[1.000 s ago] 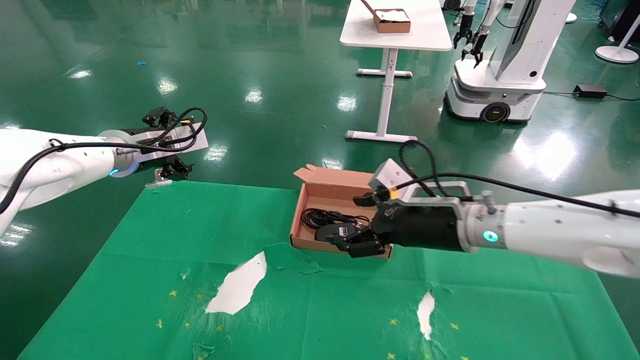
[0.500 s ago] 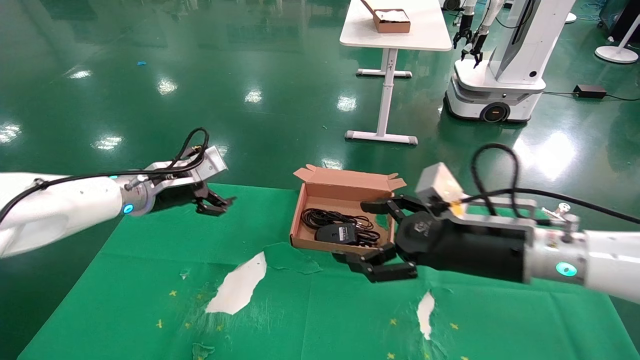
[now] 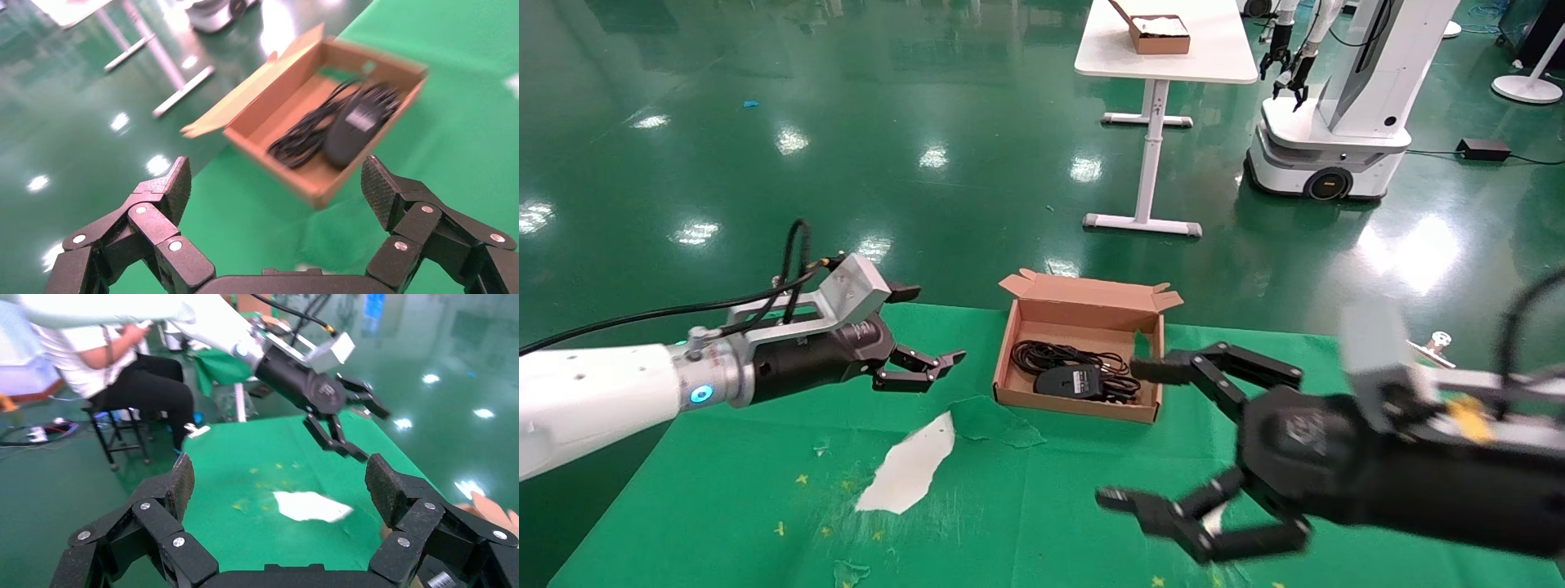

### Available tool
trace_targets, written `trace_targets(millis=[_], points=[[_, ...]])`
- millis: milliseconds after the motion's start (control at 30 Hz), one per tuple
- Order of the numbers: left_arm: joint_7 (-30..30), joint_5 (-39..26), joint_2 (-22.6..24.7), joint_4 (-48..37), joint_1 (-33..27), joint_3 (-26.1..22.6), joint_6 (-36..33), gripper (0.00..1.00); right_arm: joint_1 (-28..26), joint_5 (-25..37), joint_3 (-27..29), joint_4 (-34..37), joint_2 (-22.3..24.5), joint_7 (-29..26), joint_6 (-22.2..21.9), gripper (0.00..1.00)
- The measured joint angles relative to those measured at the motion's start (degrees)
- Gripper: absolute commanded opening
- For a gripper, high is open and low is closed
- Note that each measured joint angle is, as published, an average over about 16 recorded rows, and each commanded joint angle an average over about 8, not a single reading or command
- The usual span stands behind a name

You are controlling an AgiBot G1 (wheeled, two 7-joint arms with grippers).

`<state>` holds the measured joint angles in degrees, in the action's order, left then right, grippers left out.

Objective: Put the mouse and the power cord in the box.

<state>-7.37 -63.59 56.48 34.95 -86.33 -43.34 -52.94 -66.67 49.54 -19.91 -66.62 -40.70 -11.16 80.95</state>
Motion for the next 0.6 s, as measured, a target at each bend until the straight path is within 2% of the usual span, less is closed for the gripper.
trace_targets(millis=[300, 600], points=[[5.0, 6.0, -5.9, 10.6, 6.8, 7.5, -9.0, 1.0, 4.1, -6.3, 3.2, -5.6, 4.6, 0.3, 3.9, 1.0], [10.0, 11.9, -11.8, 21.2, 13.6, 15.0, -18.0, 1.0, 5.1, -7.7, 3.8, -6.9, 5.7, 0.4, 4.8, 1.0]])
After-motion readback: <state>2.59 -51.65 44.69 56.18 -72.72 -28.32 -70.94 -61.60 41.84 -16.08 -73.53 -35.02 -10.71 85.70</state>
